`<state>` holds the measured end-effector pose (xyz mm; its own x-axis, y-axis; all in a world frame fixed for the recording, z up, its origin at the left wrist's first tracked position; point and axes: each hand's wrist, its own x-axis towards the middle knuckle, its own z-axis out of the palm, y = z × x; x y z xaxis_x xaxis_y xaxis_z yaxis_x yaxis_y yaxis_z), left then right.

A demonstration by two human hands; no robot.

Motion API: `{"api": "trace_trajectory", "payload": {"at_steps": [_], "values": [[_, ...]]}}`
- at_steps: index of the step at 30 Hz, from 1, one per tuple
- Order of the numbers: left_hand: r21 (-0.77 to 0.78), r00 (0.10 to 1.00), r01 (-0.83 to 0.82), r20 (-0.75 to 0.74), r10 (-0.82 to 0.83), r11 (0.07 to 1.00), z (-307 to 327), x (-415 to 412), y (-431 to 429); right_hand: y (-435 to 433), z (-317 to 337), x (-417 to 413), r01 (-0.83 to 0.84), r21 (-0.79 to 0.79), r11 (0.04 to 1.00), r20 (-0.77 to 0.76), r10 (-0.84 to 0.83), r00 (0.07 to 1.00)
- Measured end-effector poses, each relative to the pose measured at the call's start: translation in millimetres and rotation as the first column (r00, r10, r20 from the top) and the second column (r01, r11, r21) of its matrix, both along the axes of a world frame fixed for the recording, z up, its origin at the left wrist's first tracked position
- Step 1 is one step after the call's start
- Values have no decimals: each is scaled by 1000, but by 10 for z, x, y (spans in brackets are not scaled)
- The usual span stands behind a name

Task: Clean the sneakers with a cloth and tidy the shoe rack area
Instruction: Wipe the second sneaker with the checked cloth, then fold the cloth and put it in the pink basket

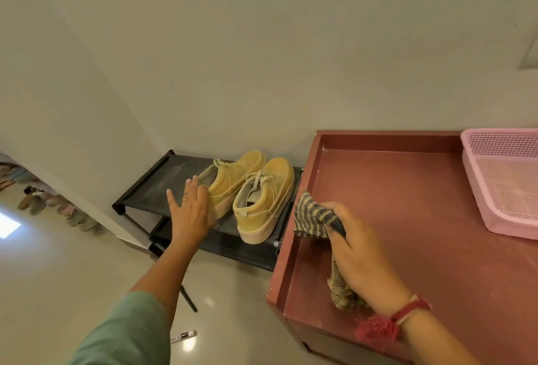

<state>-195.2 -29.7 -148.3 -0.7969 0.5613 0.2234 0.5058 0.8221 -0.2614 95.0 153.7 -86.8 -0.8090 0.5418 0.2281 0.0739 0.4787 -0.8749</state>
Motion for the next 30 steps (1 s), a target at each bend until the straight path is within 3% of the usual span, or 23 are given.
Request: {"api": "trace_trajectory", "payload": {"at_steps": [4, 13, 18, 23, 30], "values": [[-122, 999, 30, -16, -32, 992, 33, 59, -9, -25, 19, 15, -9, 14, 1000, 7, 9, 1000], [-86, 1000, -2, -1, 2, 996, 118, 125, 103, -24, 45, 32, -18, 29, 999, 42, 17, 999], [2, 995, -84, 50, 84, 996, 48, 139, 124, 8, 34, 39, -16, 24, 1000, 28, 15, 1000], [112, 994, -70, 91, 60, 991, 97, 173, 163, 22, 22, 21, -13, 3, 1000, 9, 13, 1000], [221, 962, -78, 272, 16, 972, 359, 221, 119, 29, 113, 73, 0, -52, 999, -43, -3, 999]]}}
